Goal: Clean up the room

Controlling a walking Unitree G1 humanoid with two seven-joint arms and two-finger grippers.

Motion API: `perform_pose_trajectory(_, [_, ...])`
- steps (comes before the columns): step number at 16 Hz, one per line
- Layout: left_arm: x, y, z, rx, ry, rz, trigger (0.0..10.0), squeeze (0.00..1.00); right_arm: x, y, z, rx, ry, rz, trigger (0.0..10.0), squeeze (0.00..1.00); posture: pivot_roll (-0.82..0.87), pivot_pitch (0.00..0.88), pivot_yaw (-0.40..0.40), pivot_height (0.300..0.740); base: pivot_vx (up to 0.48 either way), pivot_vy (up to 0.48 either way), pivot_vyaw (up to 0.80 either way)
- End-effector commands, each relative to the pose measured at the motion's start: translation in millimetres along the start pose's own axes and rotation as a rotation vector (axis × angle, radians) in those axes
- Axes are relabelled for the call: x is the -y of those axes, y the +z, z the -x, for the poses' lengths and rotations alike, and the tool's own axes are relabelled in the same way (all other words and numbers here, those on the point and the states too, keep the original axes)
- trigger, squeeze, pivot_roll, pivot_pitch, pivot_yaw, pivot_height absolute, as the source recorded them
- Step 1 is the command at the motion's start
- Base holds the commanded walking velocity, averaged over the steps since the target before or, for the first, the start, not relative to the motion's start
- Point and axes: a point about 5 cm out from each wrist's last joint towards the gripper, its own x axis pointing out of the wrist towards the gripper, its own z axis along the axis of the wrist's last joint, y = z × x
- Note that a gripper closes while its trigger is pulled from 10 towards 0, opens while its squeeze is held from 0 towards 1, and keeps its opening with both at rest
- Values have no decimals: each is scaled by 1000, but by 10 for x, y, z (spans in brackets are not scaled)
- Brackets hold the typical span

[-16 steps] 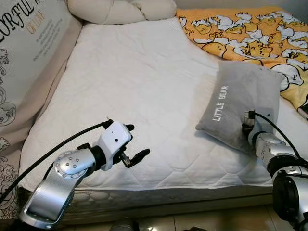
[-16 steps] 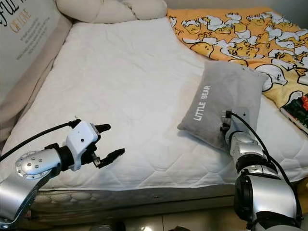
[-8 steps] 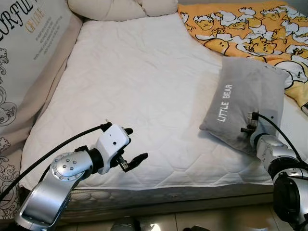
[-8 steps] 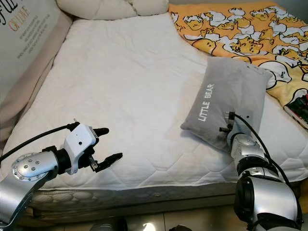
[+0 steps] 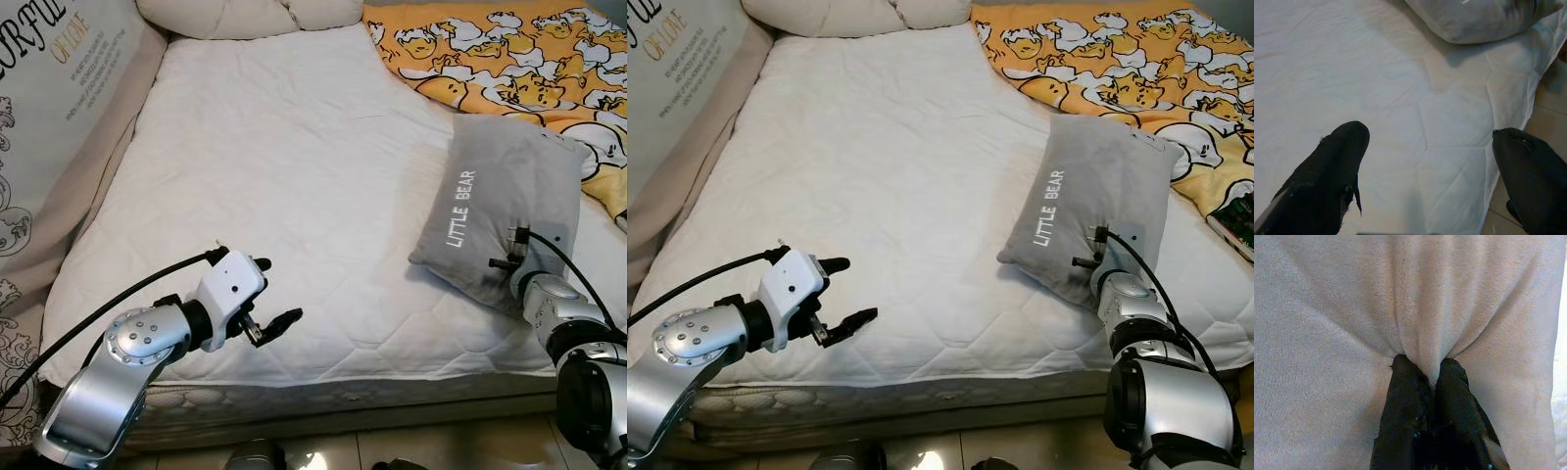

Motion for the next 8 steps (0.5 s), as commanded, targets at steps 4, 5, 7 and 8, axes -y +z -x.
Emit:
perform_pose_trajectory(4, [-45, 13, -37, 22, 47, -9, 10000, 0, 71, 35, 0, 3, -36, -38, 0, 0, 178, 56, 19, 740, 0, 0, 0])
perform_pose_trajectory(5, [-75, 36, -62, 41, 85, 0, 10000, 0, 62, 116, -1, 38, -31, -60, 0, 0, 161, 43, 6, 740, 0, 0, 0])
perform_pose_trajectory(7, [-118, 58, -96, 60, 125, 0, 10000, 0, 63, 274, 3, 94, -21, -76, 0, 0, 144, 33, 1, 740, 0, 0, 0])
perform_pose_trajectory(8, [-146, 65, -108, 67, 142, -3, 10000, 0, 73, 393, 9, 129, -17, -81, 0, 0, 136, 27, 0, 740, 0, 0, 0])
